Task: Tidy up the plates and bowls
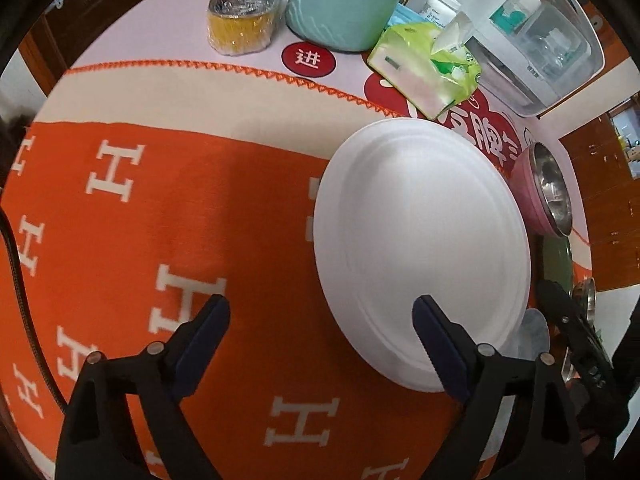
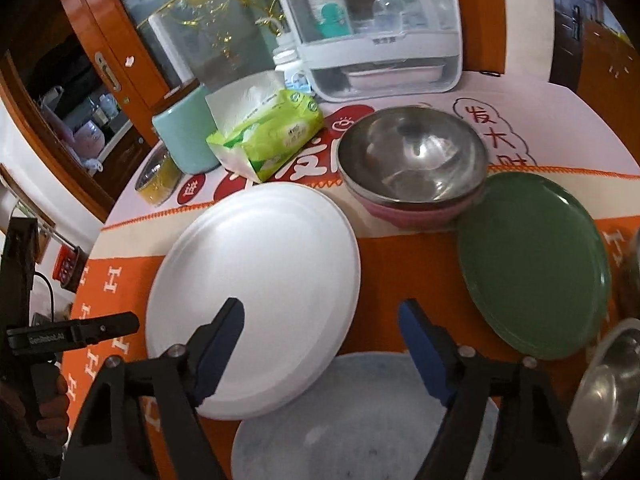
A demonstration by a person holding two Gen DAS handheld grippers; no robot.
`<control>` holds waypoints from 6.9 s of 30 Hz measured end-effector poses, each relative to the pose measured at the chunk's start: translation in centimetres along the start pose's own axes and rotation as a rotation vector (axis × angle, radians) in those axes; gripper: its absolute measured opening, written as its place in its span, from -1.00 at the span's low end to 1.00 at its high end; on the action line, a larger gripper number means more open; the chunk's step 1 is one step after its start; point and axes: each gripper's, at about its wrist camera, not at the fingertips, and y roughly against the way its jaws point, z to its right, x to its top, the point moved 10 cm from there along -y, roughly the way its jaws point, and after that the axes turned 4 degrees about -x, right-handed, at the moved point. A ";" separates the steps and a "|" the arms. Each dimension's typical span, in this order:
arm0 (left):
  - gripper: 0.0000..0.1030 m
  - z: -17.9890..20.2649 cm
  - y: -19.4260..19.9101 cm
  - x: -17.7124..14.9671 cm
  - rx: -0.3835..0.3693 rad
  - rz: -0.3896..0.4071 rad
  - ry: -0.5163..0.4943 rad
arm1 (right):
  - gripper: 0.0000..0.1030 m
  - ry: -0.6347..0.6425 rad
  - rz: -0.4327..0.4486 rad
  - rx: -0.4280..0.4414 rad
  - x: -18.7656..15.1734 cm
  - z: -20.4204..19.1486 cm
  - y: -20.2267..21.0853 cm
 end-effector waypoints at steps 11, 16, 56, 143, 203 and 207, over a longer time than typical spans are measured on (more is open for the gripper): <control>0.13 1.0 -2.4 0.0 -0.010 -0.041 -0.024 | 0.05 -0.020 -0.054 0.004 -1.0 0.5 -2.9; -0.20 1.8 -2.8 0.1 0.003 -0.038 -0.059 | -0.31 -0.031 -0.061 0.018 -1.3 0.3 -3.3; -0.48 -1.0 7.4 -13.2 0.009 0.051 -0.112 | -0.55 0.008 -0.034 0.069 -11.5 -3.0 7.6; 0.67 17.1 13.3 -25.4 0.079 0.157 -0.404 | 0.48 -0.225 -0.013 0.027 -22.1 13.7 20.5; -0.56 14.5 -3.8 -14.3 -0.132 -0.200 -0.405 | -0.68 -0.392 -0.116 -0.065 -14.1 9.9 5.0; -0.66 14.2 -3.7 -14.2 -0.131 -0.195 -0.410 | -0.71 -0.396 -0.113 -0.062 -14.2 10.0 5.0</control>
